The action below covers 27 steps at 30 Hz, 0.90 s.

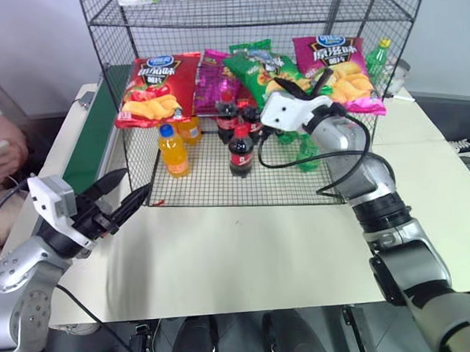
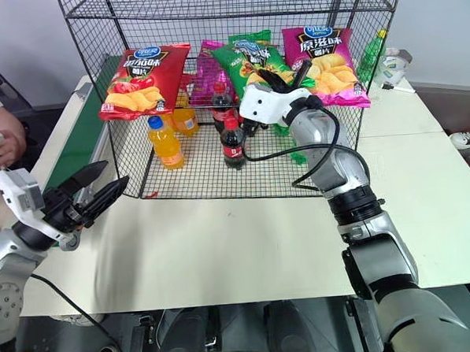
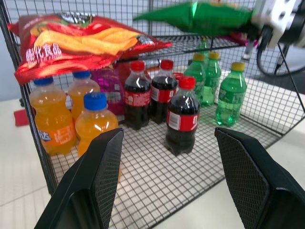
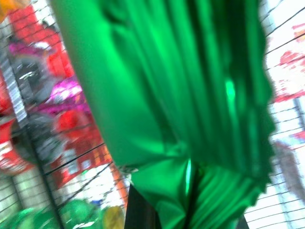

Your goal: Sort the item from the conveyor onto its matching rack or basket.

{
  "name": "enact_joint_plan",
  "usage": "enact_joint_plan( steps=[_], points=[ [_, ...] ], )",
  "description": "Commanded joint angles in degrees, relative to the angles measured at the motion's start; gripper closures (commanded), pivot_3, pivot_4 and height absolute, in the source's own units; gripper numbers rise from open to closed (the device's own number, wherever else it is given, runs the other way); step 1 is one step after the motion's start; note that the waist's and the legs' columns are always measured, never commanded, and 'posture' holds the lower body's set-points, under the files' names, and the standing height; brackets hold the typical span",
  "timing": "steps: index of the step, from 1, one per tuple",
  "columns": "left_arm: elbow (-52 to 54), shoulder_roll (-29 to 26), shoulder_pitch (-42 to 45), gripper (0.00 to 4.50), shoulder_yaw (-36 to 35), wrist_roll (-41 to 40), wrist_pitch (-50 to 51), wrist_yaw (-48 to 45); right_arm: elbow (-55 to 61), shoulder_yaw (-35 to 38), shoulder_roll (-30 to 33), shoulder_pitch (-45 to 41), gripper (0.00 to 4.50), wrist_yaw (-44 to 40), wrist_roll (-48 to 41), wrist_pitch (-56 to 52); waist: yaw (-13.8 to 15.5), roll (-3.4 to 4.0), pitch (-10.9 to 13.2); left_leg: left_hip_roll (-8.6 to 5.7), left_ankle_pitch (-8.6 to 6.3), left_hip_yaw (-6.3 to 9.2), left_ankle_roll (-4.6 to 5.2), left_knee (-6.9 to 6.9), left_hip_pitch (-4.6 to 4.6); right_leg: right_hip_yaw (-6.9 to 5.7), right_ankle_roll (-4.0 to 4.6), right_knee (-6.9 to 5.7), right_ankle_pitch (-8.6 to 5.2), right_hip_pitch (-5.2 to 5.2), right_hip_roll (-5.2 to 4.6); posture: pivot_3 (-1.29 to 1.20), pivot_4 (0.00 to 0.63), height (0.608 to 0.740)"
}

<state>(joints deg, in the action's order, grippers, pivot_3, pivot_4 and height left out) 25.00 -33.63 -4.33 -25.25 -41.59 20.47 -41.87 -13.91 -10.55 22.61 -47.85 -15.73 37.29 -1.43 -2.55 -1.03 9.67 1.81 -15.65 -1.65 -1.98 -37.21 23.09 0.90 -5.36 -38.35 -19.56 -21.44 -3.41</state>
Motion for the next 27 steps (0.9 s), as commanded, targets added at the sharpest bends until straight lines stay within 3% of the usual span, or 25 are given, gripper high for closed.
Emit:
enact_joint_plan(
  steps=[1, 7, 10, 14, 21, 27],
  points=[
    [1.4, 0.5, -0.3, 1.24, 0.5, 0.9, -1.6, 0.5, -0.3, 0.8, -2.3, -2.8, 4.5, 1.9, -2.4, -1.9, -0.2, 0.0, 0.0, 0.01, 0.01, 0.0, -0.01, 0.0, 0.0, 0.01, 0.0, -0.02, 0.0, -0.02, 0.02, 0.0, 0.15, 0.739],
    [1.4, 1.0, 0.4, 1.24, 1.4, 0.9, -1.5, 1.0, -2.7, 1.8, -5.1, -4.5, 4.5, 2.6, -7.4, -2.9, -0.1, 0.0, 0.0, 0.01, 0.02, 0.0, -0.03, -0.02, 0.0, 0.01, 0.0, -0.09, 0.0, -0.03, 0.02, 0.0, 0.15, 0.739],
    [1.3, 1.2, 0.7, 1.17, 2.0, 1.4, -1.6, 1.1, -3.5, 1.3, -5.9, -5.1, 3.64, 3.2, -8.4, -3.4, -0.1, 0.0, 0.0, 0.01, 0.02, 0.0, -0.03, -0.03, -0.01, 0.01, 0.0, -0.11, 0.0, -0.03, 0.03, 0.0, 0.15, 0.739],
    [1.2, 1.5, 0.6, 1.17, 2.4, 1.5, -1.5, 1.3, -2.3, 2.1, -9.7, -5.9, 1.77, 2.0, -13.1, -6.0, -0.3, 0.0, 0.0, 0.01, 0.02, 0.0, -0.03, -0.03, -0.02, 0.02, 0.0, -0.14, 0.0, -0.04, 0.03, 0.0, 0.15, 0.739],
    [0.8, 1.8, 0.3, 1.17, 2.5, 1.7, -1.7, 1.1, 3.1, 4.1, -14.5, -6.9, 1.77, 0.1, -21.5, -8.3, -0.1, 0.0, 0.0, 0.02, 0.04, 0.01, -0.07, -0.04, 0.04, 0.02, 0.0, -0.25, 0.0, -0.15, 0.04, 0.0, 0.15, 0.739],
    [1.0, 1.9, 0.4, 1.17, 1.8, -0.2, -0.5, 1.5, 11.5, 5.8, -15.6, -3.1, 1.77, -8.3, -32.6, -13.9, -0.1, 0.0, 0.0, 0.02, 0.05, 0.01, -0.08, -0.04, 0.13, 0.02, 0.0, -0.34, 0.0, -0.27, 0.03, 0.0, 0.15, 0.739]
  ],
)
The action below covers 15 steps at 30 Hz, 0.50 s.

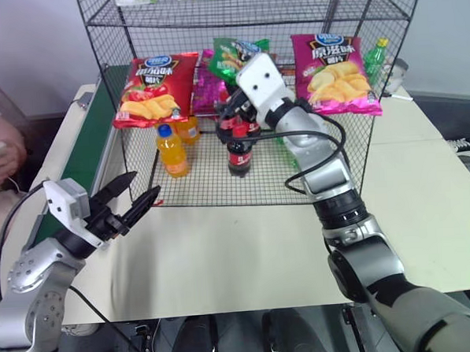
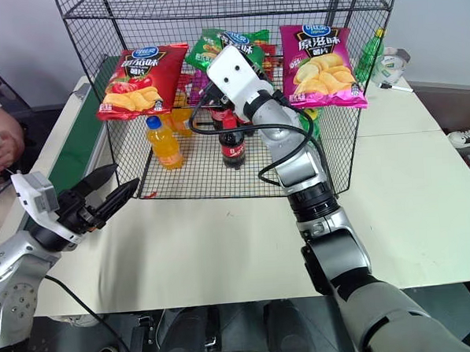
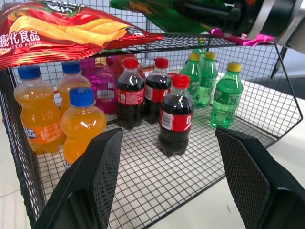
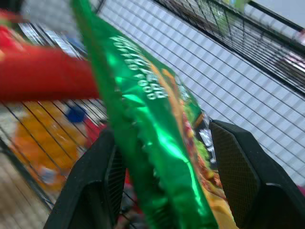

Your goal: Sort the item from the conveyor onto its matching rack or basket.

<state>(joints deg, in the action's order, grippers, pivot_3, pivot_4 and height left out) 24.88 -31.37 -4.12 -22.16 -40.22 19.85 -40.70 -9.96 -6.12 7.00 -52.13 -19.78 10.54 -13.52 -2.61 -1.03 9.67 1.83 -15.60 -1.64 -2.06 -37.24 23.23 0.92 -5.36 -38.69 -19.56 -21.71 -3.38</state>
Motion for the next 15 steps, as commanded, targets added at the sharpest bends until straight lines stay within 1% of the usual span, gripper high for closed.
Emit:
enact_joint_plan(
  steps=[1, 4, 6, 7, 9, 11, 13, 15],
  points=[
    [1.1, -0.6, 0.1, 1.17, -1.5, -1.9, 0.5, 0.4, 9.3, 1.2, 0.4, 2.0, 1.77, -5.8, -7.3, -2.7, 0.0, 0.0, 0.0, 0.0, 0.0, 0.0, 0.0, 0.0, 0.01, 0.0, 0.0, -0.01, 0.0, -0.01, 0.0, 0.0, 0.15, 0.739],
    [1.2, -1.2, 0.0, 1.17, -1.7, -2.3, 1.4, 0.5, 15.9, 2.3, 0.9, 5.5, 1.77, -10.1, -13.9, -7.7, 0.1, 0.0, 0.0, 0.0, 0.0, 0.01, 0.01, 0.0, 0.07, 0.0, 0.0, -0.01, 0.0, -0.07, -0.02, 0.0, 0.15, 0.739],
    [1.2, -1.5, 0.1, 1.17, -1.7, -2.3, 2.0, 1.2, 20.1, 6.4, -0.9, 7.0, 1.77, -11.2, -22.7, -13.2, 0.1, 0.0, 0.0, 0.0, -0.01, 0.01, 0.01, 0.0, 0.07, 0.0, 0.0, -0.01, 0.0, -0.07, -0.02, 0.0, 0.15, 0.739],
    [1.2, -1.7, 0.1, 1.17, -1.7, -2.3, 2.4, 1.6, 21.4, 8.2, -0.6, 7.8, 1.77, -12.3, -26.0, -14.5, 0.1, 0.0, 0.0, 0.0, -0.01, 0.01, 0.01, 0.0, 0.07, 0.0, 0.0, -0.03, 0.0, -0.07, -0.02, 0.0, 0.15, 0.739],
    [0.9, -2.6, 0.1, 1.17, -1.8, -1.8, 3.1, 2.1, 23.7, 9.9, 2.1, 9.9, 1.77, -16.0, -30.5, -16.7, 0.1, 0.0, 0.0, 0.0, -0.01, 0.02, 0.01, 0.0, 0.07, 0.0, 0.0, -0.08, 0.0, -0.09, -0.02, 0.0, 0.15, 0.739],
    [0.7, -3.1, 0.0, 1.17, -2.0, -1.0, 3.5, 2.8, 24.8, 11.0, 3.8, 10.6, 1.77, -16.4, -32.8, -17.6, 0.1, -0.01, 0.0, -0.01, -0.01, 0.02, 0.01, 0.0, 0.07, -0.01, 0.0, -0.08, 0.0, -0.08, -0.03, 0.0, 0.15, 0.739],
    [0.8, -4.1, -0.4, 1.17, -2.0, 0.1, 3.9, 3.3, 27.7, 13.4, 5.6, 11.7, 1.77, -18.6, -39.0, -20.6, 0.1, 0.0, 0.0, -0.02, -0.01, 0.02, 0.01, 0.0, 0.07, 0.0, 0.0, -0.08, 0.0, -0.08, -0.04, 0.0, 0.15, 0.739],
    [0.9, -5.1, -1.0, 1.17, -2.7, -0.1, 4.3, 2.6, 31.0, 15.2, 9.2, 15.5, 1.77, -22.8, -44.5, -23.4, 0.1, -0.01, 0.0, -0.01, -0.01, 0.02, 0.01, 0.02, 0.07, 0.0, 0.0, -0.09, 0.0, -0.11, -0.03, 0.0, 0.15, 0.739]
  ],
)
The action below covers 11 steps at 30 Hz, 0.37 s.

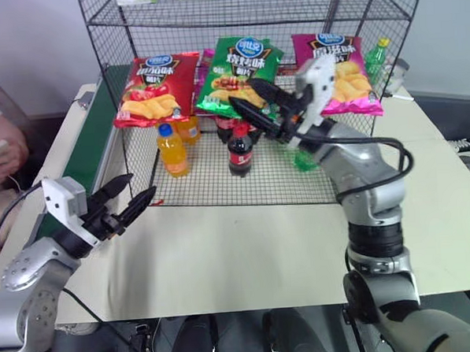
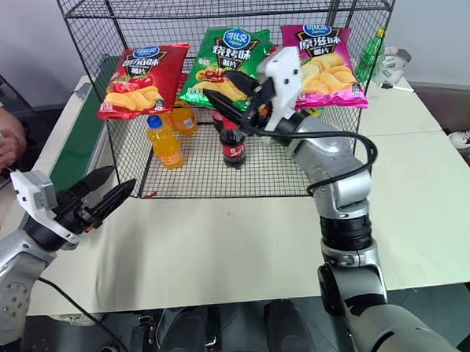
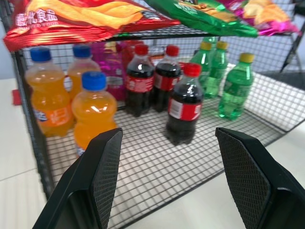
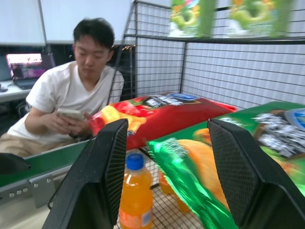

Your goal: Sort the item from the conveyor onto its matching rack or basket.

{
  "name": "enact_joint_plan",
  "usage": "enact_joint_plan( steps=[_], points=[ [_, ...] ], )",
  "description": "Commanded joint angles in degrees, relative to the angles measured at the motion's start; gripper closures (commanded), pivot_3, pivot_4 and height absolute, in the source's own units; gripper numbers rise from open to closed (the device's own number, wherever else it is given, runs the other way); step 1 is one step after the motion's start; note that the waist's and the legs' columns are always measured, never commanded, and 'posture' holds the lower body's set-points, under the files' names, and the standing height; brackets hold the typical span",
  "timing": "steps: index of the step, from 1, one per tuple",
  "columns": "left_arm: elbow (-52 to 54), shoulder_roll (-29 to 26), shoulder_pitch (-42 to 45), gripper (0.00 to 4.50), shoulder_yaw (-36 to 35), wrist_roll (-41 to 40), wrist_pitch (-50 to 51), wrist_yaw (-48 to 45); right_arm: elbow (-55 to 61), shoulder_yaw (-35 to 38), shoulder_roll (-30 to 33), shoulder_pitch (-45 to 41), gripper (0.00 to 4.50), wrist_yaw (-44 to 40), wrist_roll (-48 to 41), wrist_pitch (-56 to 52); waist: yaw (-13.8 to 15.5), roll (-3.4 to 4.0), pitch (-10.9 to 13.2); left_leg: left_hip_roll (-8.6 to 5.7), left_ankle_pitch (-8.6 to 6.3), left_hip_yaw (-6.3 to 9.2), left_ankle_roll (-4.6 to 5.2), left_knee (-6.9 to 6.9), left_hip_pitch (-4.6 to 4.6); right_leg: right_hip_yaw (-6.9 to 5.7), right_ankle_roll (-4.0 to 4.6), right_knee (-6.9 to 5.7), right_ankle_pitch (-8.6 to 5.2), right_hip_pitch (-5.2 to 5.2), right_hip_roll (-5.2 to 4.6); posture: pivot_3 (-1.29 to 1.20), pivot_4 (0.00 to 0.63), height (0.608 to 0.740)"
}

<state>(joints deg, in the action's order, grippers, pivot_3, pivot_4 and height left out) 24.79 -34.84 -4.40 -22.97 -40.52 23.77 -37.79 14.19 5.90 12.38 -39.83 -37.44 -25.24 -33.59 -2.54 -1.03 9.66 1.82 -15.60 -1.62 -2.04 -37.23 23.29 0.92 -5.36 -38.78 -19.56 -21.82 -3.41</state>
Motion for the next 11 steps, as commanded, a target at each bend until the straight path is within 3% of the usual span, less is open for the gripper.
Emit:
enact_joint_plan(
  steps=[1, 7, 11],
  points=[
    [0.7, -2.2, -1.0, 1.17, -2.2, 0.2, 0.6, -0.6, 7.9, 4.1, 5.8, 5.1, 1.77, -6.5, -11.1, -4.9, 0.0, 0.0, 0.0, 0.0, 0.0, 0.01, 0.0, 0.03, 0.0, -0.01, 0.0, 0.01, 0.0, 0.0, 0.0, 0.0, 0.15, 0.739],
    [-3.5, -5.6, -2.1, 1.17, -5.6, 0.5, -0.5, -4.5, 10.4, 9.8, 19.8, 18.0, 1.77, -15.6, -18.1, -7.8, 0.4, 0.0, 0.0, -0.01, -0.04, 0.01, 0.07, 0.03, 0.03, -0.02, 0.0, 0.25, 0.0, 0.11, -0.02, 0.0, 0.15, 0.739],
    [-6.5, -8.2, -2.9, 1.17, -6.0, 3.8, -0.9, -5.7, 7.9, 12.7, 23.6, 21.2, 1.77, -15.5, -18.7, -6.5, -0.1, 0.0, 0.0, 0.01, -0.04, 0.01, 0.07, 0.03, -0.03, 0.01, 0.0, 0.24, 0.0, 0.13, 0.02, 0.0, 0.15, 0.739]
  ],
)
